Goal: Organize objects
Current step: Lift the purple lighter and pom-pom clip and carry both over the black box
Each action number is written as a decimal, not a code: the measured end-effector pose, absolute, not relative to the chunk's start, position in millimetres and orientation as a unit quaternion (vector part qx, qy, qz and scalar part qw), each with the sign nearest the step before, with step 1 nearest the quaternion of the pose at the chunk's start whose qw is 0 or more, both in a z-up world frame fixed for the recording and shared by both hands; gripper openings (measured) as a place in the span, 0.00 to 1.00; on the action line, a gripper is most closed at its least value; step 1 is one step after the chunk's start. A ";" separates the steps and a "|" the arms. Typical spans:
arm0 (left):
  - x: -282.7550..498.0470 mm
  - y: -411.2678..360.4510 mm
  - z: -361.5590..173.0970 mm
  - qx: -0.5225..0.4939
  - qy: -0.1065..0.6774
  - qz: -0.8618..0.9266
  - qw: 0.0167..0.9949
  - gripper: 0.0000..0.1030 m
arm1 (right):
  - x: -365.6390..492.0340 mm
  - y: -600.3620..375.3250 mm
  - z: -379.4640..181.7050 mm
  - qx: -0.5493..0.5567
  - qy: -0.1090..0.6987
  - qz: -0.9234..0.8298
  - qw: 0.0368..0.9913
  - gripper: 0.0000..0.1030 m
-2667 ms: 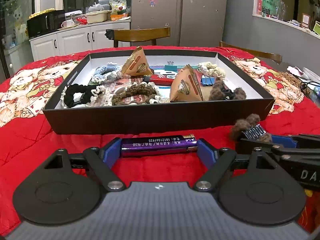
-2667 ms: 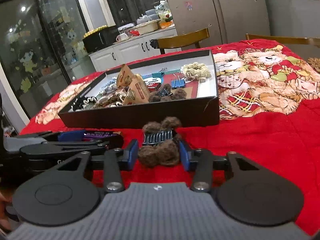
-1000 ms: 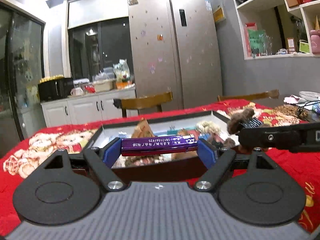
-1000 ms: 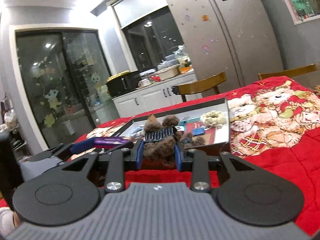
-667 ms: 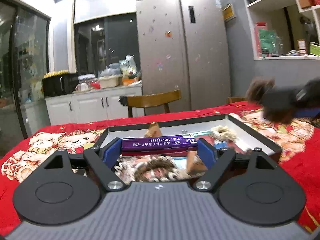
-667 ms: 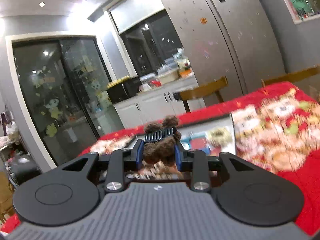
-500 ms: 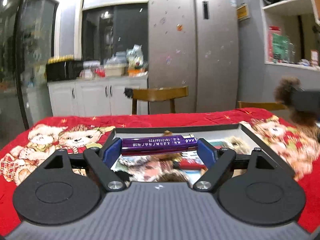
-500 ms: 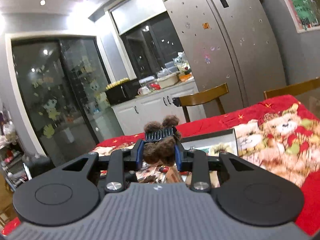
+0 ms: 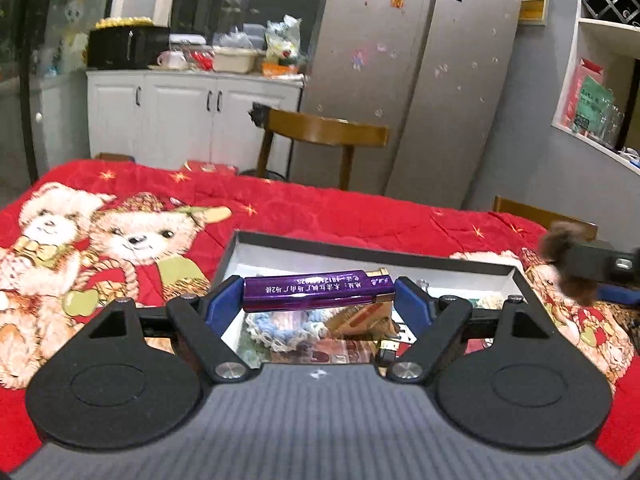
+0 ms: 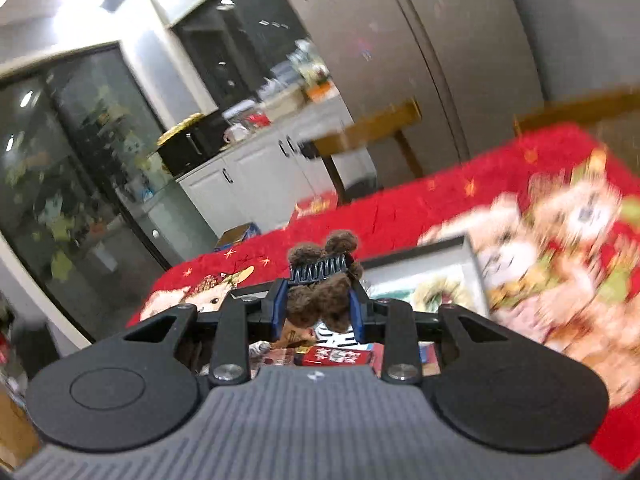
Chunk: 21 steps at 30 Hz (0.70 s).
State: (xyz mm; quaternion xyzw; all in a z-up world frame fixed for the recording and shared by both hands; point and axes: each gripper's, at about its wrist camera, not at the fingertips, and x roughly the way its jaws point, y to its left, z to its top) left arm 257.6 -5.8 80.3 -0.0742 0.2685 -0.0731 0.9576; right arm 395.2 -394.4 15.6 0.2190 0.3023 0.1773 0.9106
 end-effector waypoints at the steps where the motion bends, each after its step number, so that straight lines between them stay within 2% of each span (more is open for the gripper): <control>1: 260.2 -4.9 78.8 -0.076 0.273 -0.077 0.956 0.82 | 402.6 -393.2 9.9 0.225 0.307 0.175 0.908 0.34; 10: 271.1 -11.3 67.0 -0.063 0.287 -0.100 0.951 0.82 | 434.0 -369.2 -35.1 0.178 0.342 0.162 0.908 0.34; 15: 275.1 -15.6 60.4 -0.053 0.293 -0.097 0.950 0.82 | 435.3 -359.8 -36.4 0.120 0.333 0.143 0.924 0.35; 21: 278.1 -22.1 48.4 -0.038 0.303 -0.097 0.947 0.82 | 435.3 -360.4 -38.5 0.114 0.336 0.153 0.922 0.35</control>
